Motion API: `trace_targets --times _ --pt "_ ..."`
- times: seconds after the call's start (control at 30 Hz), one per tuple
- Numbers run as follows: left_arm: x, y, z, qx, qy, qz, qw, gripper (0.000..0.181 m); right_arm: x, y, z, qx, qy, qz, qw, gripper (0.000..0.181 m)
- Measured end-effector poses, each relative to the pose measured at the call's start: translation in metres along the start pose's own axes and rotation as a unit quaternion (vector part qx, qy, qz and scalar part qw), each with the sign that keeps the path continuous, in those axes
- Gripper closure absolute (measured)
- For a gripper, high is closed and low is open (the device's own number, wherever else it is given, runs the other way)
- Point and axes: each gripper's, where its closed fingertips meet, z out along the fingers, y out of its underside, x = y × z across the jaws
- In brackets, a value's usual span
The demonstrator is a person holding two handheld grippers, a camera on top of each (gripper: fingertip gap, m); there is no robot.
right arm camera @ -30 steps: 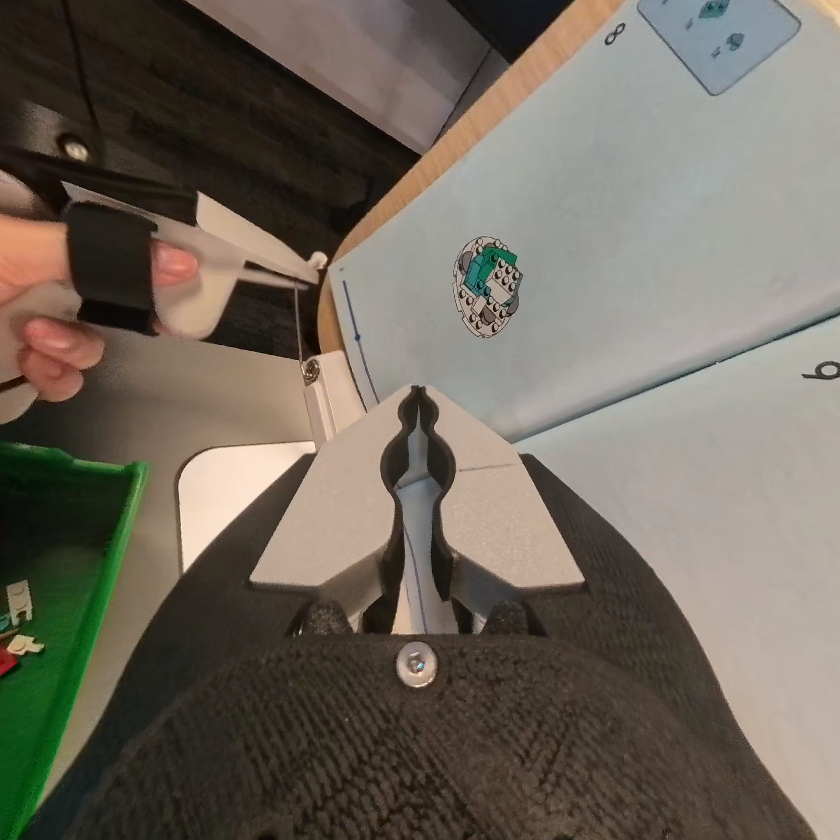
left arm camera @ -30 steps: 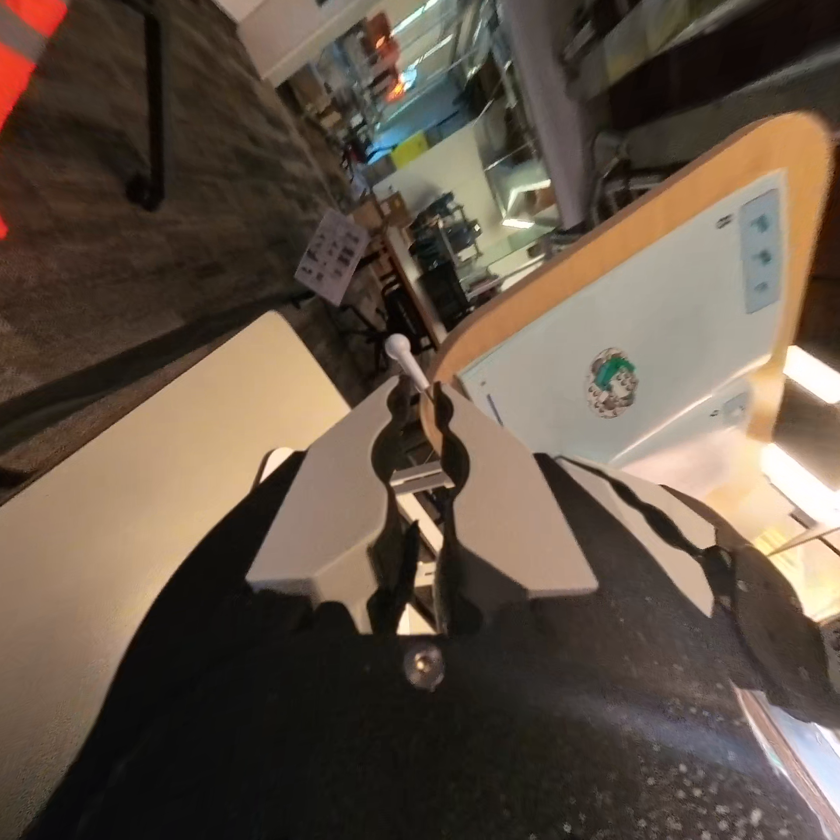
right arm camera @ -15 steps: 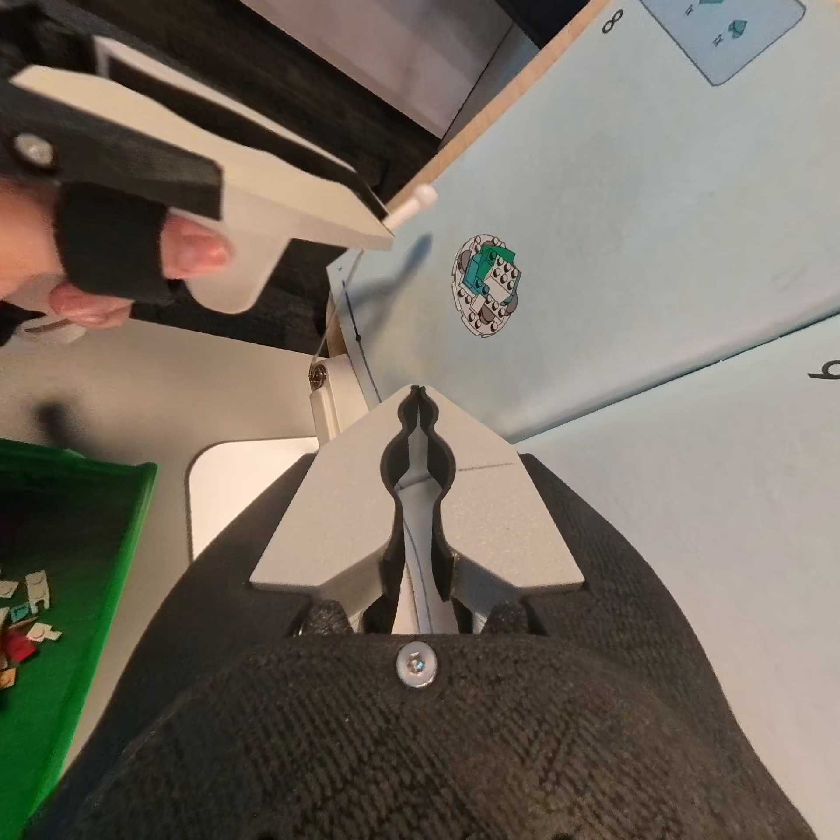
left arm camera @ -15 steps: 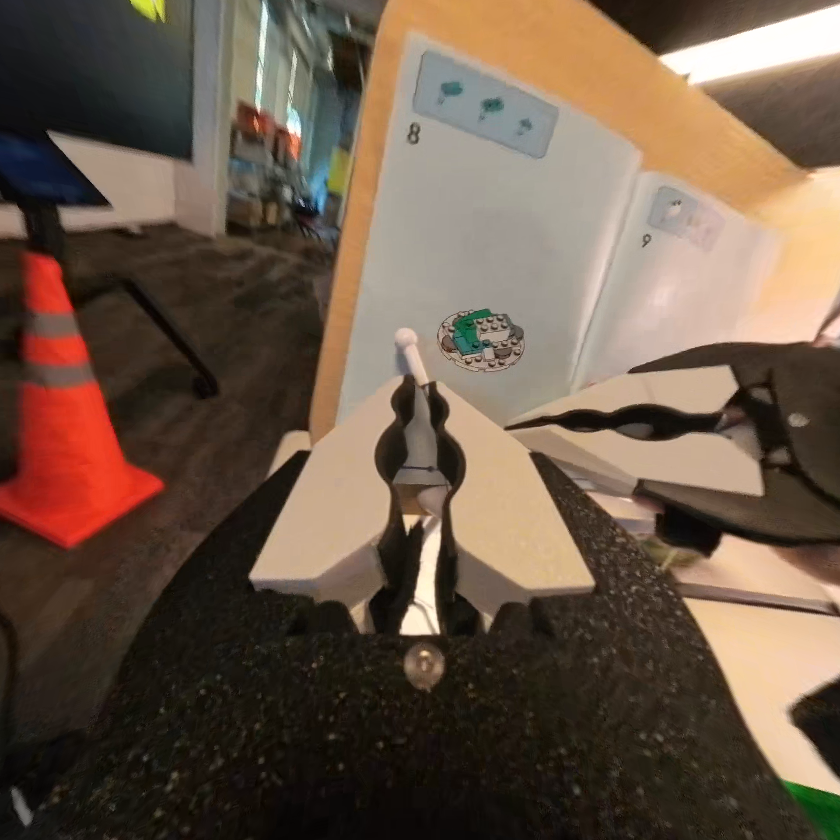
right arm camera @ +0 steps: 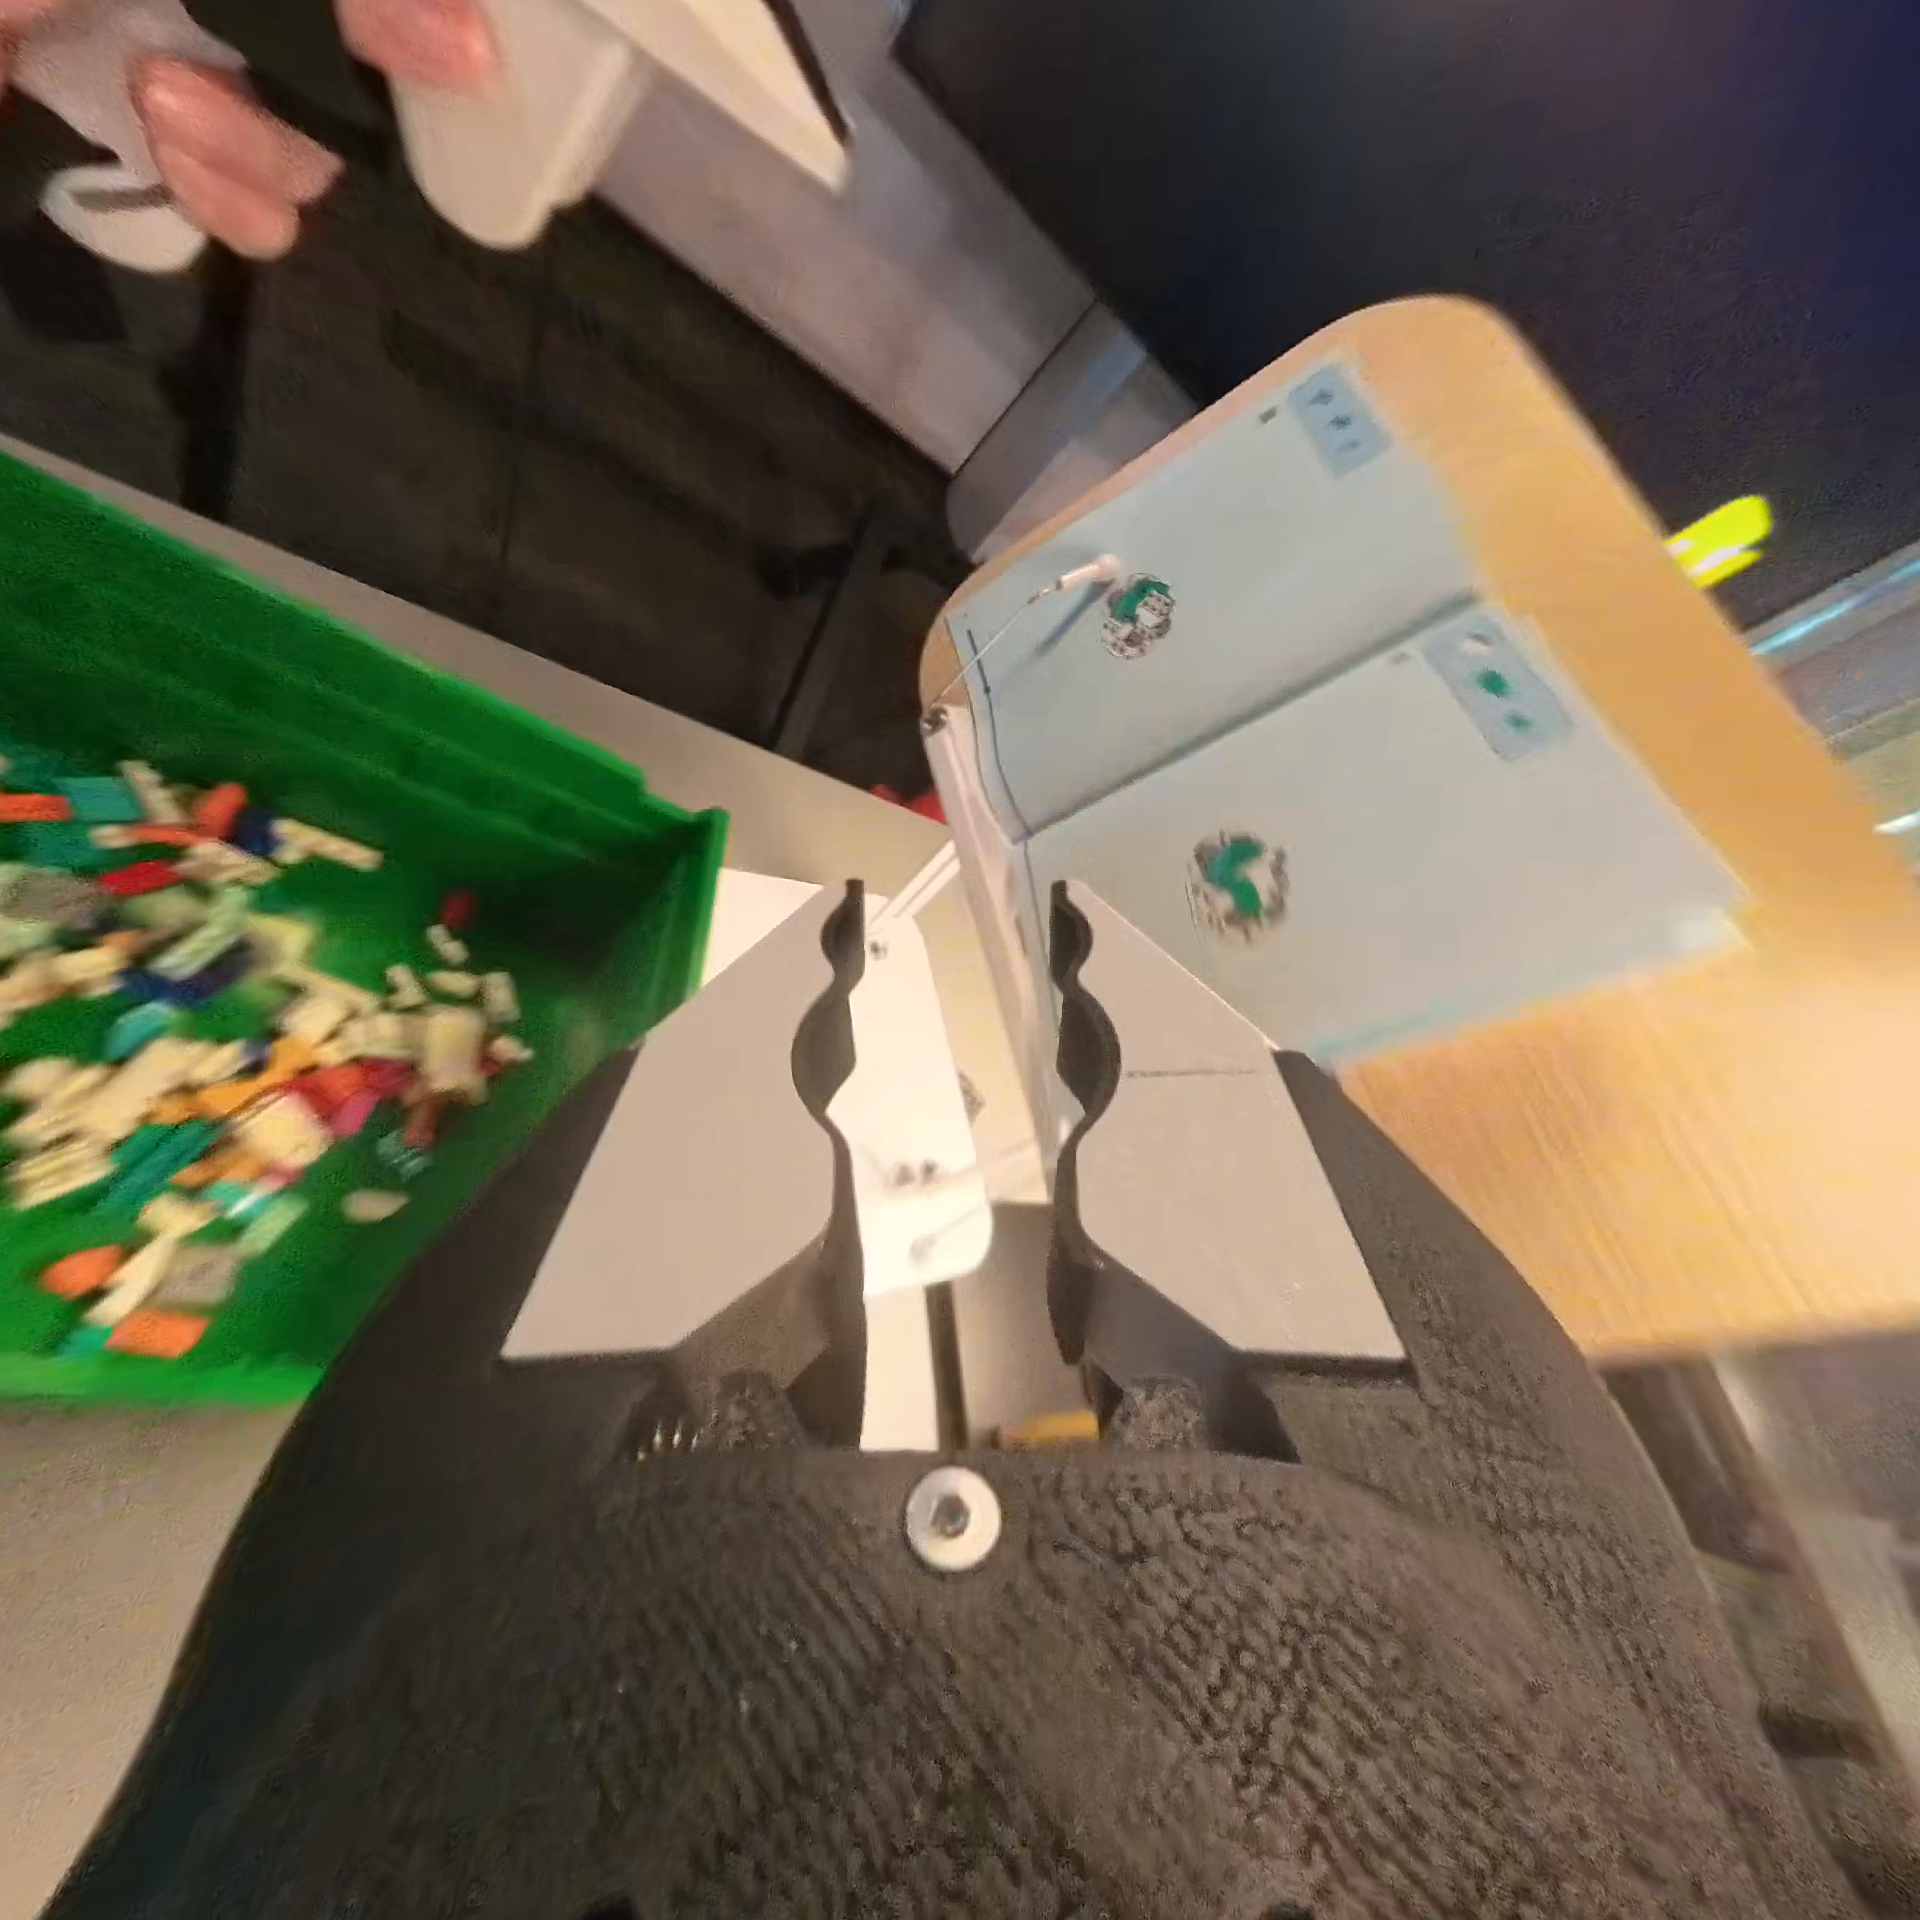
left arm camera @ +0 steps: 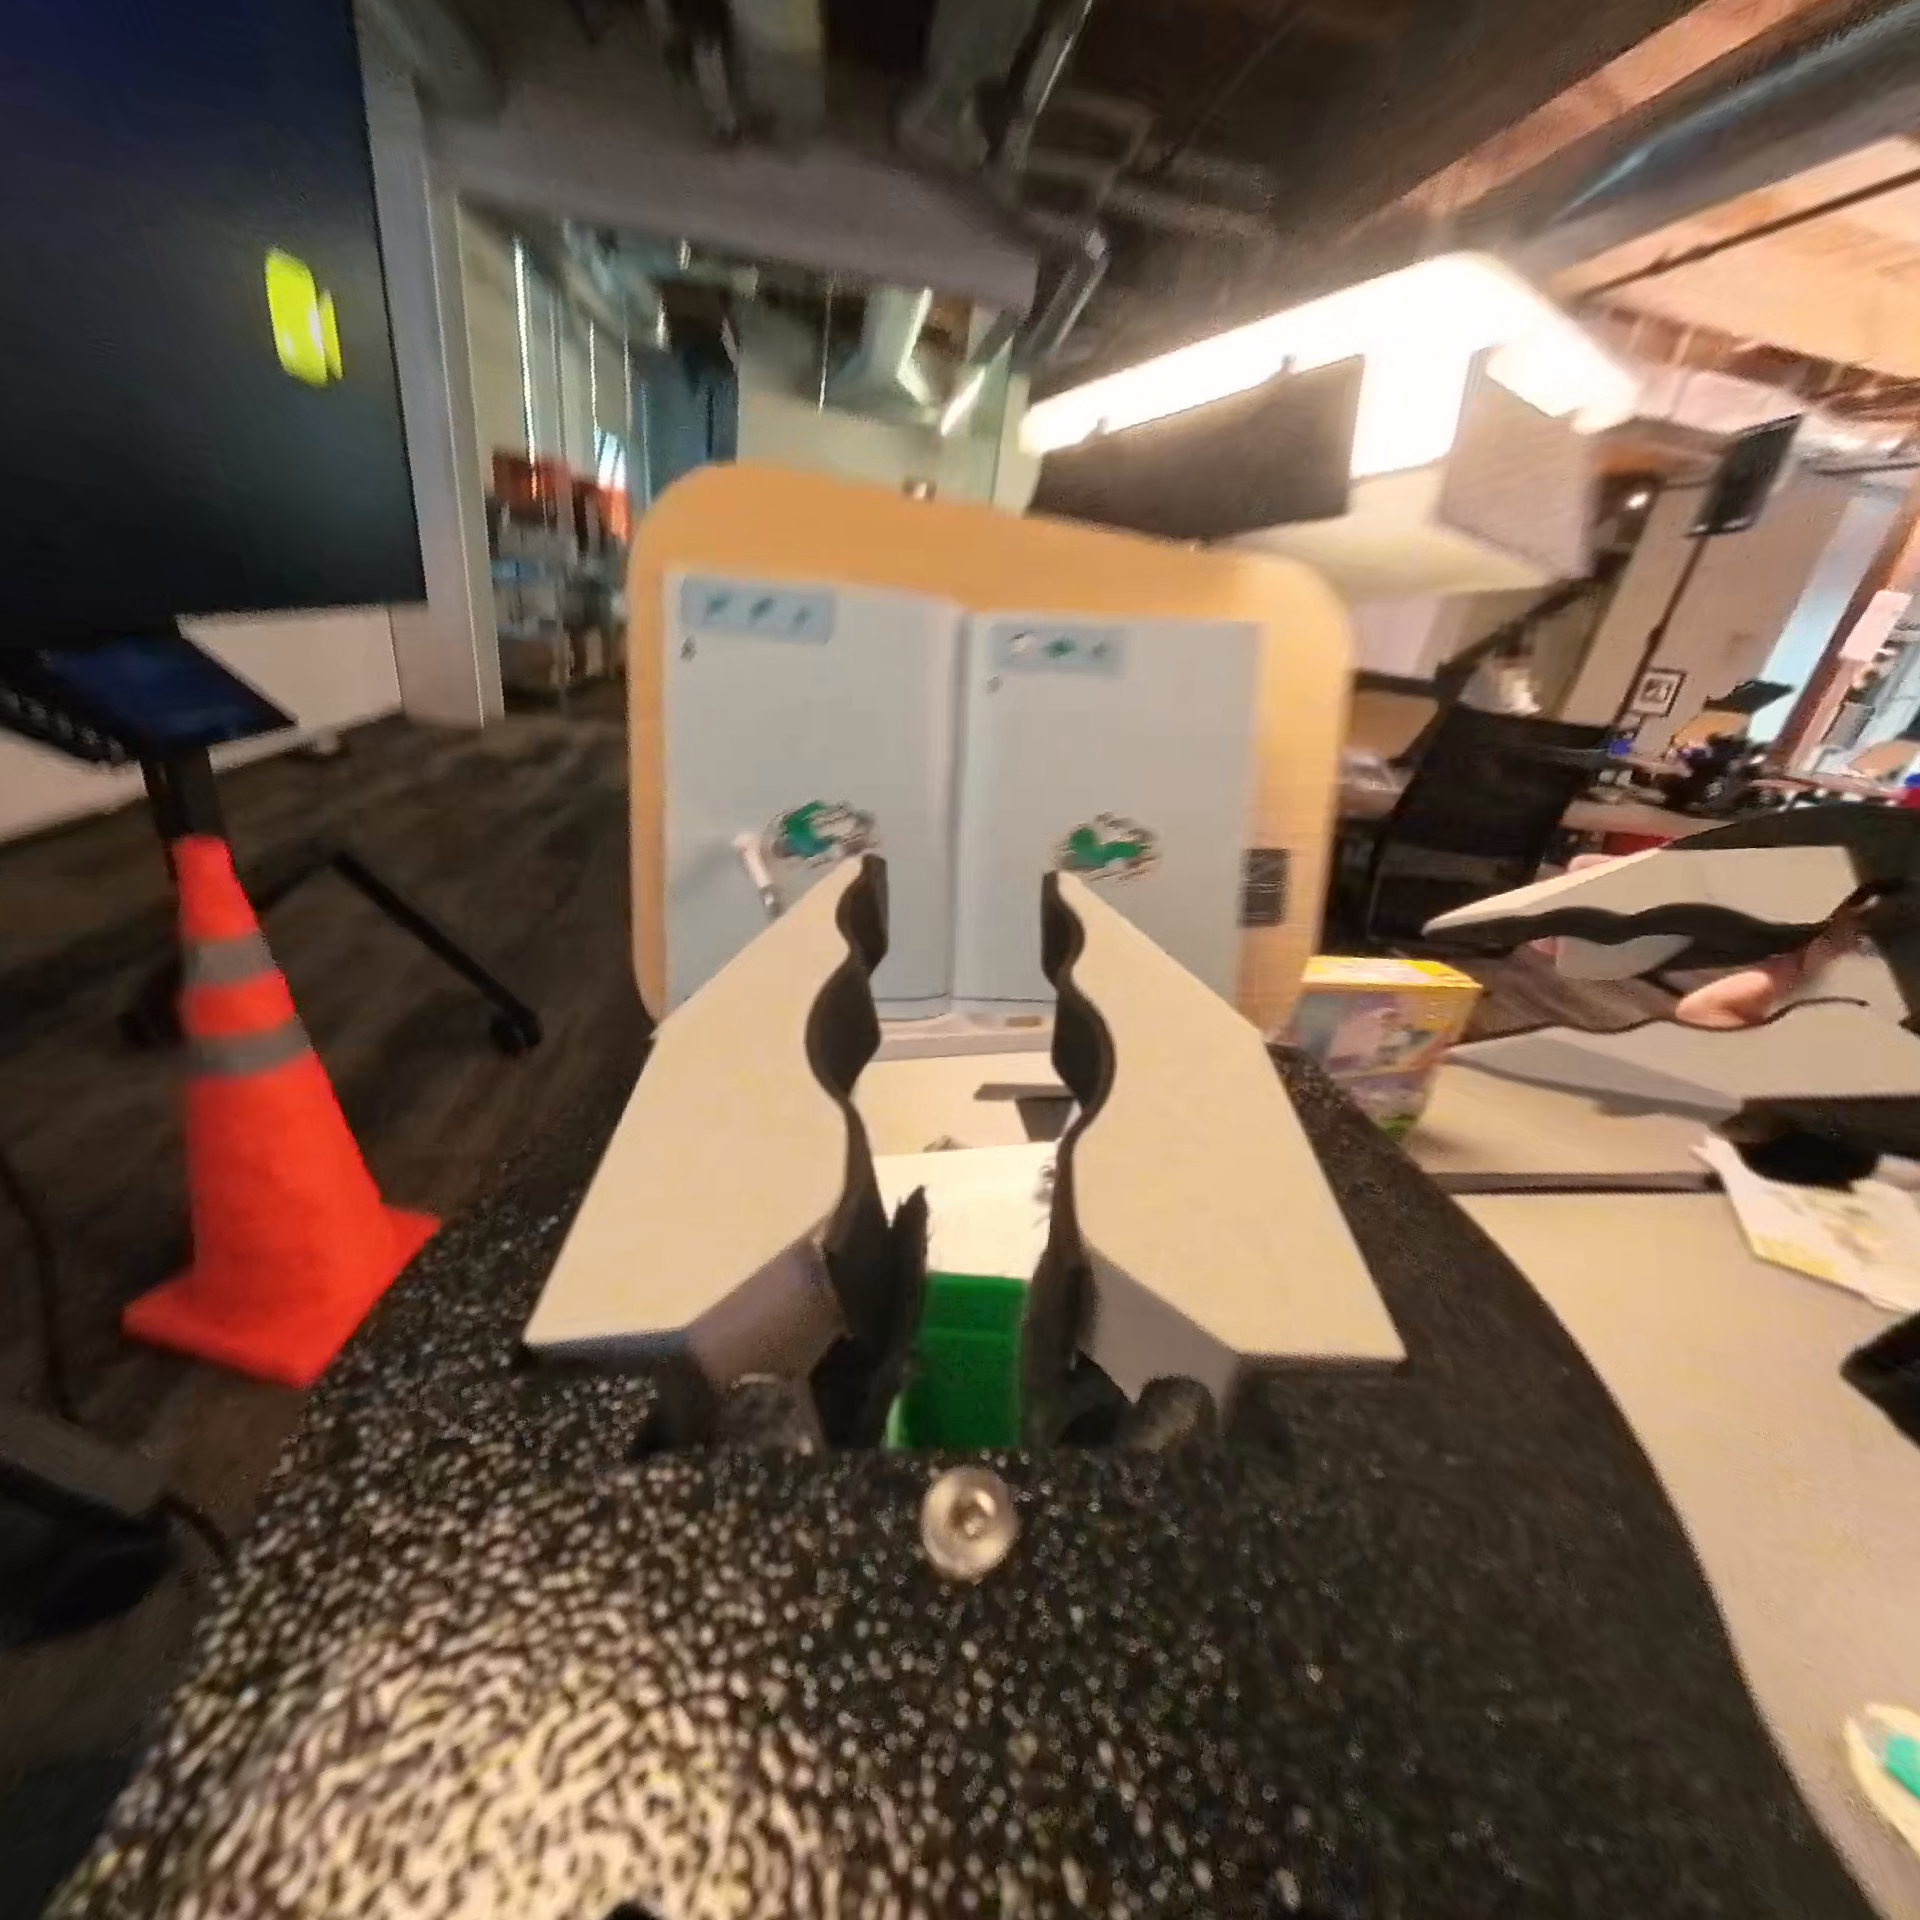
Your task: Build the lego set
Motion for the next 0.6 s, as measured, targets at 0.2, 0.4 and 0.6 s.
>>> trace_targets --times 0.2,0.4,0.6 --pt "0.133 -0.006 -0.127 0.131 0.063 0.027 0.989 0.152 -0.036 0.048 -0.161 0.075 0.116 0.089 0.986 0.14" --pt "0.276 0.078 -0.147 0.121 0.173 0.118 0.97 0.153 -0.087 0.16 -0.244 0.058 0.27 0.161 0.947 0.135" --pt "0.341 0.149 -0.104 0.061 0.252 0.094 0.961 0.144 -0.094 0.181 -0.269 0.068 0.339 0.127 0.93 0.134"
